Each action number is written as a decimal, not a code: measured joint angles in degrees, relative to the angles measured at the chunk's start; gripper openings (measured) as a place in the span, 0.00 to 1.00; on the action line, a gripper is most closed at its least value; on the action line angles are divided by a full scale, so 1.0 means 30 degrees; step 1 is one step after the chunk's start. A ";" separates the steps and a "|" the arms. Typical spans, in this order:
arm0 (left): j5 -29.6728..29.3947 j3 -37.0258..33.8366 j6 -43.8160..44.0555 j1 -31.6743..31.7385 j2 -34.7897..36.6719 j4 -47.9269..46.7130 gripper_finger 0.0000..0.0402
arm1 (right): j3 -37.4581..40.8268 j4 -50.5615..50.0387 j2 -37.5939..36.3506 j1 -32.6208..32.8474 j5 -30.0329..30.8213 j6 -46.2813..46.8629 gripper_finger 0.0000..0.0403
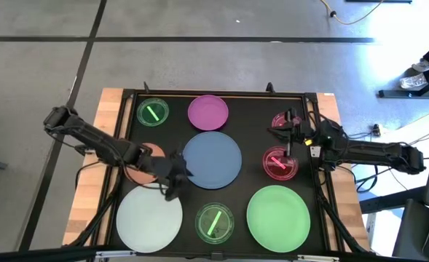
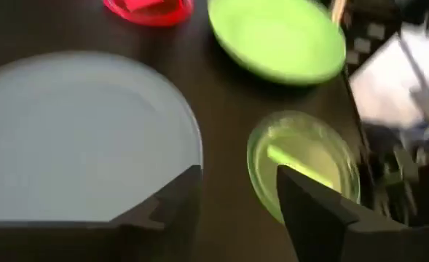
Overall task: Stack plastic plates
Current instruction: Stack the white plate on top of the blue plate
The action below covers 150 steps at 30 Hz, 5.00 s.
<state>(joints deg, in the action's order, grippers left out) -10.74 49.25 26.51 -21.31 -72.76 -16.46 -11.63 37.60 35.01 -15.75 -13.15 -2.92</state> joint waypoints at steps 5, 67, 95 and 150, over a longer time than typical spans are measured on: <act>-0.0292 -0.0007 0.0392 -0.1096 -0.0420 -0.3062 0.47 | -0.0230 -0.0001 0.0575 0.0000 0.0002 -0.0140 0.01; 0.8017 -0.0043 -0.2138 0.0848 -0.6151 -0.8575 0.01 | -0.0271 0.0433 0.0798 -0.0007 0.0009 -0.0639 0.01; 0.3845 0.4677 0.0142 0.2284 -0.0892 -1.1616 0.00 | -0.0264 0.0424 0.0798 -0.0007 0.0082 -0.0647 0.01; -0.3577 0.0361 -0.0914 0.9642 -0.2875 -0.2830 0.04 | -0.0264 0.0007 0.0793 -0.0007 0.1226 -0.0705 0.01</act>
<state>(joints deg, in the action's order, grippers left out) -21.47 50.34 23.77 7.62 -81.38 -24.95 -12.43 37.63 37.40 -15.77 -9.47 -5.04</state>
